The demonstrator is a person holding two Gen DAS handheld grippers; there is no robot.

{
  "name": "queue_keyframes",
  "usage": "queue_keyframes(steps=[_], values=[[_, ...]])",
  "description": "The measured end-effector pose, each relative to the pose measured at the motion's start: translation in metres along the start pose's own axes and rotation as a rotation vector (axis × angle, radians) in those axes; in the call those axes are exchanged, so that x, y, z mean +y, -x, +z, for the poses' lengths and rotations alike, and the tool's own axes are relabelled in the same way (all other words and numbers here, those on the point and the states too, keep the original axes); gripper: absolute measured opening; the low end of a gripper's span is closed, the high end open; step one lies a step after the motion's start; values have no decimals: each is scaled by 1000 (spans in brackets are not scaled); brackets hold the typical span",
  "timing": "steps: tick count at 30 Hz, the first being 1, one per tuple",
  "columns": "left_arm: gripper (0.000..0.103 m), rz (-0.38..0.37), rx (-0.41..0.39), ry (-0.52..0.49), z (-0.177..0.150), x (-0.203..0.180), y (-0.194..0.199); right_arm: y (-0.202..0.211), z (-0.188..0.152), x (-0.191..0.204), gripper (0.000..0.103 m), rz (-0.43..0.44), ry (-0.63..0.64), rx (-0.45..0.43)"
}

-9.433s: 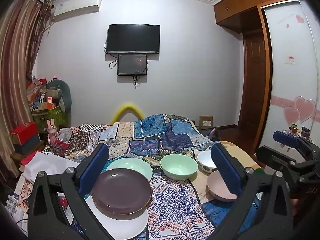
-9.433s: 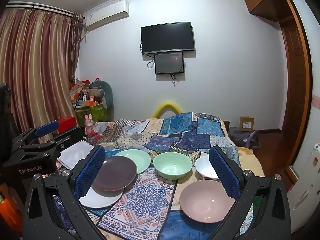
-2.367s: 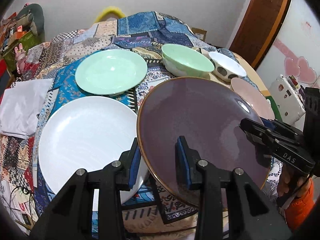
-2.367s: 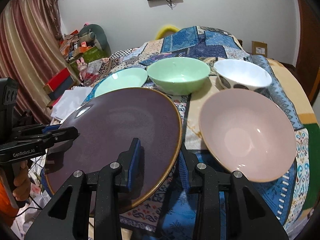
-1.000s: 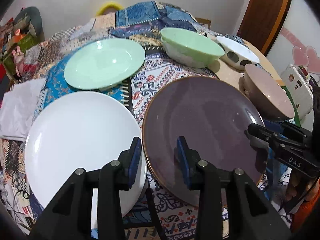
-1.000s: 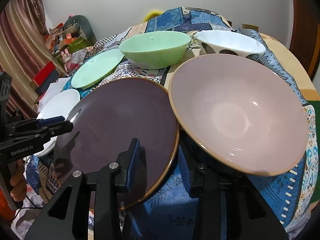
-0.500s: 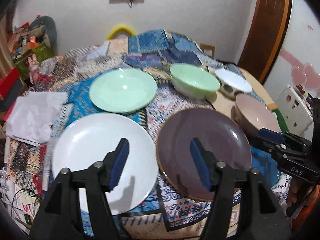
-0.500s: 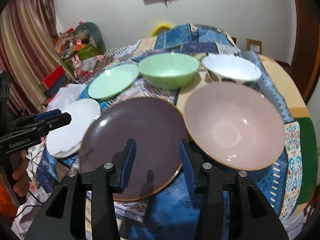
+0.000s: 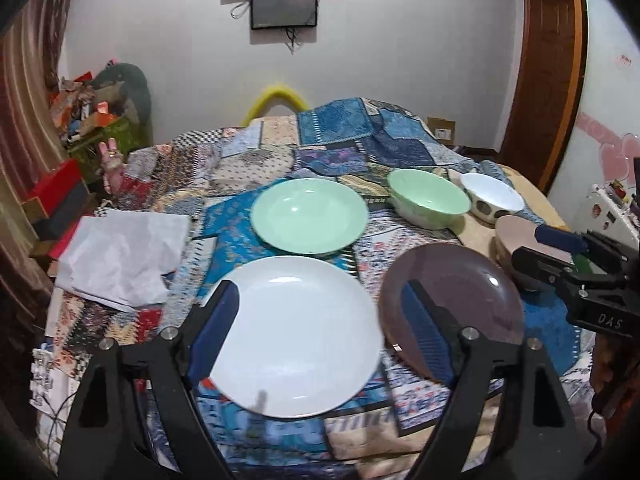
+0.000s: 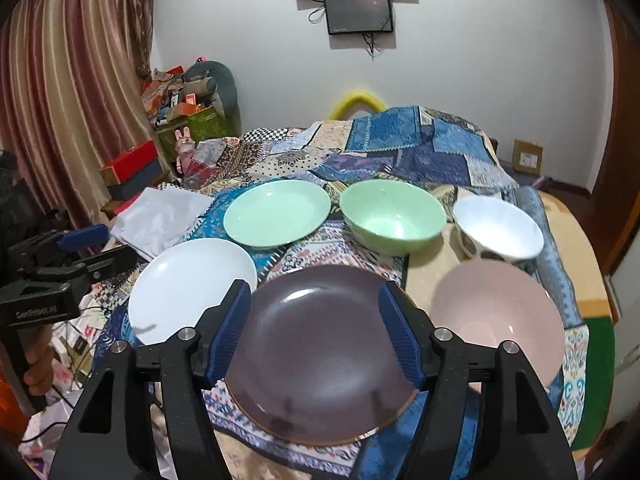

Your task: Organize plates and bowls

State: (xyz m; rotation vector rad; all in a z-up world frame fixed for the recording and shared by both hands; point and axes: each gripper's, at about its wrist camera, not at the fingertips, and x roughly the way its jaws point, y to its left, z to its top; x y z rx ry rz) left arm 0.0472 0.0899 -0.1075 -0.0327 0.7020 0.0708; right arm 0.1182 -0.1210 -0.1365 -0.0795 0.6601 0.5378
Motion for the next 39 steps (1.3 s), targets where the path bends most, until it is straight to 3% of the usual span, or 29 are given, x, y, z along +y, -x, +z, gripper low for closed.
queue_keyframes(steps=[9,16,23,26,32,39], values=[[88,84,45,62,-13,45,-13,-37,12,39,72,51,79,52],[87,100,112,132,-32,81,-39,-71,18,56,73,77,95,102],[77,122,188,193,-51,110,-68,-114,19,59,71,135,77,200],[64,121,228,220,-60,120,-79,-129,18,62,62,144,85,237],[47,55,275,246,-73,126,-95,-156,15,66,38,171,114,317],[32,-15,299,252,-76,121,-105,-176,12,69,25,156,157,393]])
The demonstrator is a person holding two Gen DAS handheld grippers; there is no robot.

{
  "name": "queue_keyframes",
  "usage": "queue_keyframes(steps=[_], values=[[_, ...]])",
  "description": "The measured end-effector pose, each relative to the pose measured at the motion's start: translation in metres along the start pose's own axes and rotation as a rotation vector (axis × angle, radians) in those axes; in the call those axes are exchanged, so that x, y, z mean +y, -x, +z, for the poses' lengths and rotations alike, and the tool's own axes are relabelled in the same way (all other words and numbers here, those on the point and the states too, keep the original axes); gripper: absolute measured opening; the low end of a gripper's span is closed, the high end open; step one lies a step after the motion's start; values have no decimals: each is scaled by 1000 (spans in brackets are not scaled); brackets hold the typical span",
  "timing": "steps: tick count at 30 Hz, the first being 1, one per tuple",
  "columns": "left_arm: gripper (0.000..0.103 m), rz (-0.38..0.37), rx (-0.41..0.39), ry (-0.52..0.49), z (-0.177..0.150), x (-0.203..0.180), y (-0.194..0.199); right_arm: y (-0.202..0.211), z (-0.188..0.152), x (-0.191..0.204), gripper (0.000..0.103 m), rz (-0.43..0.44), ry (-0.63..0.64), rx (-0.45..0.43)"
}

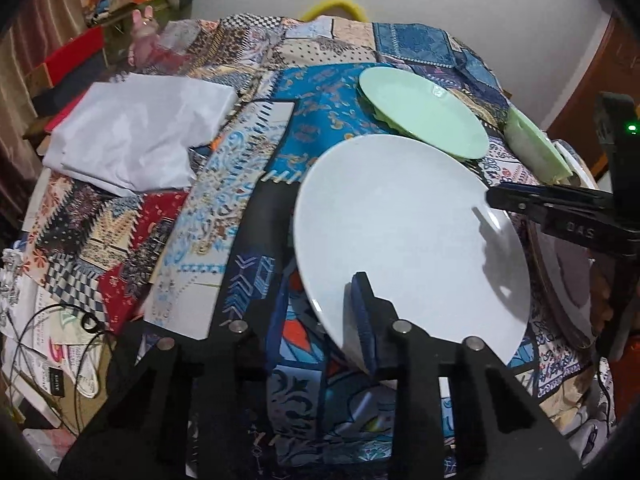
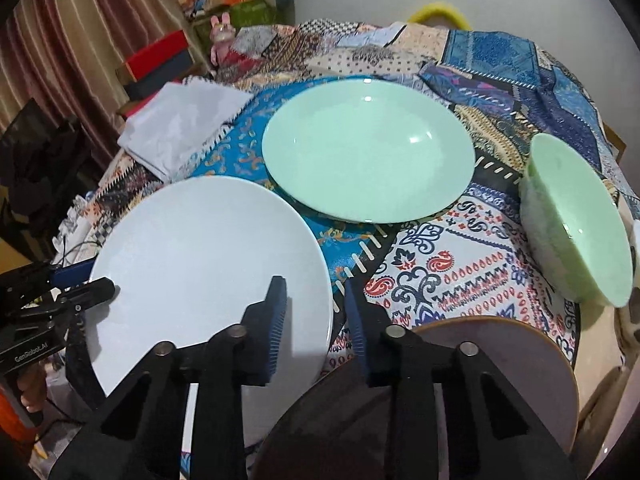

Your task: Organize plates and bowls

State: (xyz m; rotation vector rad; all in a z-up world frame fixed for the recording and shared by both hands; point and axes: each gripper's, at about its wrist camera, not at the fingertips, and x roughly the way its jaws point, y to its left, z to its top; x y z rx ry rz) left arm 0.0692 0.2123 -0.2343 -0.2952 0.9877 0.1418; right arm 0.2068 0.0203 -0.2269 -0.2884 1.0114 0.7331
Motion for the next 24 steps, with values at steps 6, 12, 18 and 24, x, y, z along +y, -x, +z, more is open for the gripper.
queue_keyframes(steps=[6,12,18,24], values=[[27,-11,-1,-15,0,-4,-1,-11,1,1,21,-2,22,41],[24,-4,0,-10,4,0,0,-14,0,8,21,-37,50,38],[24,36,0,-9,7,12,3,-12,-3,14,21,-1,40,36],[24,32,15,14,4,26,8,-11,-8,25,21,60,43,35]])
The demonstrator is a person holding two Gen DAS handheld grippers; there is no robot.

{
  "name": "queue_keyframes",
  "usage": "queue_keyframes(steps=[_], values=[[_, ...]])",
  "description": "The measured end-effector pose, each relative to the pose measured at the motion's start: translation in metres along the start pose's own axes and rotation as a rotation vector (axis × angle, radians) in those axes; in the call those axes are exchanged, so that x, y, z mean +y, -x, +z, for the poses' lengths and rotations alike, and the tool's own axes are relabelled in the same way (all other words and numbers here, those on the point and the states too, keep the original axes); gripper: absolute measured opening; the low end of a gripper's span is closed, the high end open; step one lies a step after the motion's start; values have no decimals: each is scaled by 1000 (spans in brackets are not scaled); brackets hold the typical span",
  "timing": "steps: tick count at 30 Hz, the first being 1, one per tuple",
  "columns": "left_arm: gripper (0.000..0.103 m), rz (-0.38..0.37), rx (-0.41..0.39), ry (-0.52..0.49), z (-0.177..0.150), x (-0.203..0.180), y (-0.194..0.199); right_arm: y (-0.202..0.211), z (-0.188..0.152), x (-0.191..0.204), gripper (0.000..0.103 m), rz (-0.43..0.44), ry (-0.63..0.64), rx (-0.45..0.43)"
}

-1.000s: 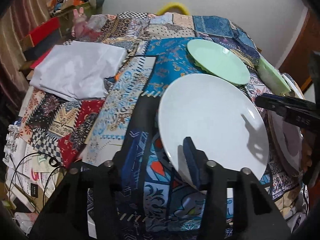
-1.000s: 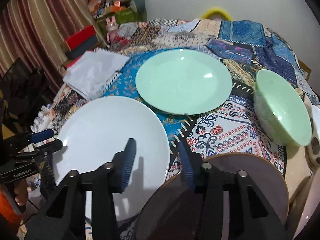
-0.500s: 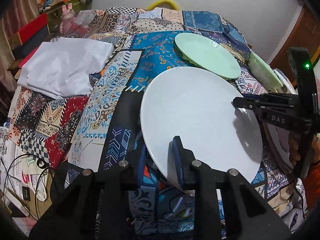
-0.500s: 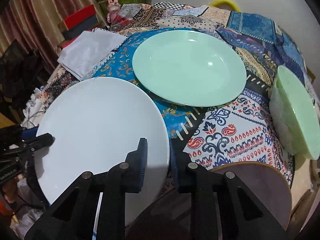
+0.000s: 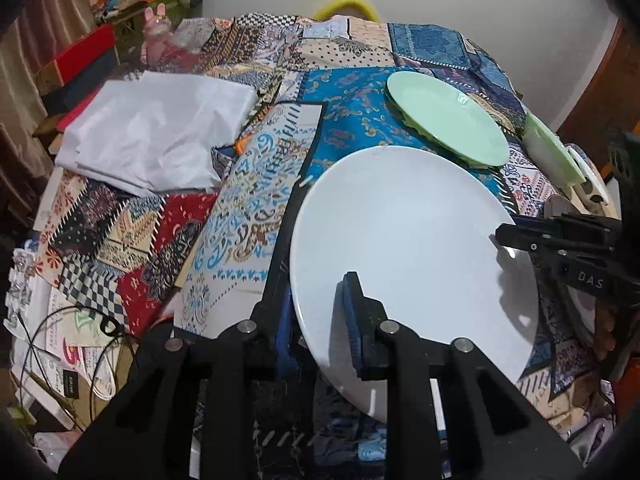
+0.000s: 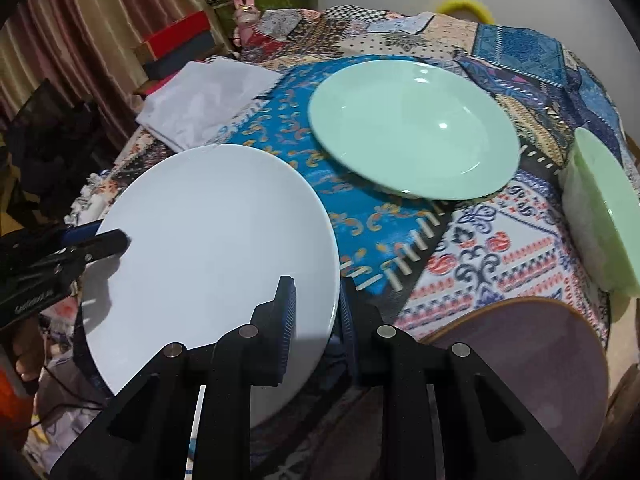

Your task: Organize plates and bowls

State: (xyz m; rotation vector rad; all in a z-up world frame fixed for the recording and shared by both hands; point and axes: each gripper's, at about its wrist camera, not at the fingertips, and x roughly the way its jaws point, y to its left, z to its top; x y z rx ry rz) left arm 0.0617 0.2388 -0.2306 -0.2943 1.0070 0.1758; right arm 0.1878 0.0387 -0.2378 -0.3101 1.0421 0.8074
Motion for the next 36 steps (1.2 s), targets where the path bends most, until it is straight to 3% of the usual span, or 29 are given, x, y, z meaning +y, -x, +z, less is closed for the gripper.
queue_keyframes(steps=[7,11,17,25,36], values=[[29,-44,17,0,-11,-3,1,-5,-1,-1,21,20,-10,13],[38,-93,37,11,-16,-6,-3,-7,-2,2,25,13,3,17],[42,-66,34,-5,-16,-14,-3,-12,-1,10,35,-7,35,19],[42,-59,56,55,-10,-11,-2,-2,-4,5,25,-1,-18,-7],[42,-64,15,49,0,-21,12,21,-5,1,25,3,-62,-79]])
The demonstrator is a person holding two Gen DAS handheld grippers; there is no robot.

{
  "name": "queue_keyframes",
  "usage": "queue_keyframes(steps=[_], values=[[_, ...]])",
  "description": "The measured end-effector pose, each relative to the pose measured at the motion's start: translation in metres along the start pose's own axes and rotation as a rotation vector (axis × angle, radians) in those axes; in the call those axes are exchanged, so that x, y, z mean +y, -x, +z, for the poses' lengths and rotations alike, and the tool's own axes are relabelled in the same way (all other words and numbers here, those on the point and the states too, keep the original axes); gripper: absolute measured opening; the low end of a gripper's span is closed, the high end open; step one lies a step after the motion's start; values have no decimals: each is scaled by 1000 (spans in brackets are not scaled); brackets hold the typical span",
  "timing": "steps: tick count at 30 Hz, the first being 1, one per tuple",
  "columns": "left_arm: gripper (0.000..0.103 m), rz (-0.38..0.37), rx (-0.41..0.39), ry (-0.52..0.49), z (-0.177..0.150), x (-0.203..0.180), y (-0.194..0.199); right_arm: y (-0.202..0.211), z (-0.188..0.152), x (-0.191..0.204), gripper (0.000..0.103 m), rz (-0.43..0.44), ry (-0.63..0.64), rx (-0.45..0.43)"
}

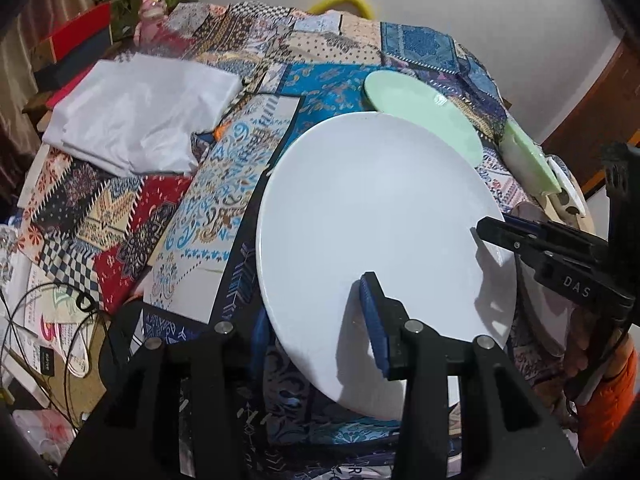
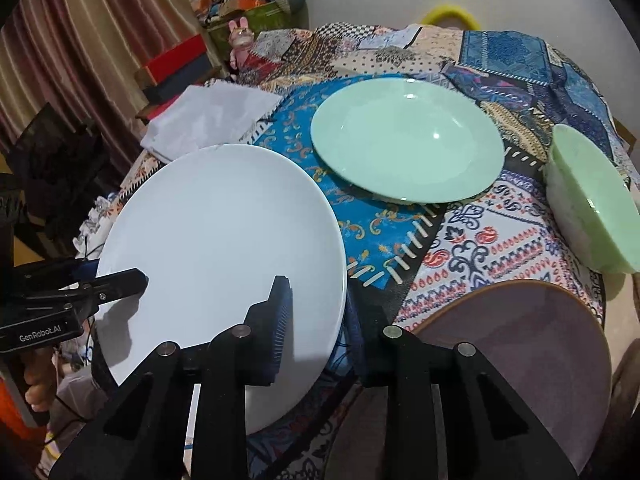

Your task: Organize plates and bowls

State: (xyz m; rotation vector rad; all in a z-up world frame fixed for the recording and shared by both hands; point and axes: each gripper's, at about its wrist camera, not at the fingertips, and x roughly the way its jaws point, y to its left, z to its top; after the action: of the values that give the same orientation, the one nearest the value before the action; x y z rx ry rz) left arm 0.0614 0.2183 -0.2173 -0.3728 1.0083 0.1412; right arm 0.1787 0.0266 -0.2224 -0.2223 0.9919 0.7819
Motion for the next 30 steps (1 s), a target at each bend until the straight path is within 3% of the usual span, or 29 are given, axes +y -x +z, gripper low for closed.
queue_keyframes(steps=[12,30], values=[[42,-26,-73,-64,10,-37,21,39,-6,-16,25,-23,-48,-83],[42,-96,-110,-157,8,-104,43,103,-33,-48,25,-95,-110,-181]])
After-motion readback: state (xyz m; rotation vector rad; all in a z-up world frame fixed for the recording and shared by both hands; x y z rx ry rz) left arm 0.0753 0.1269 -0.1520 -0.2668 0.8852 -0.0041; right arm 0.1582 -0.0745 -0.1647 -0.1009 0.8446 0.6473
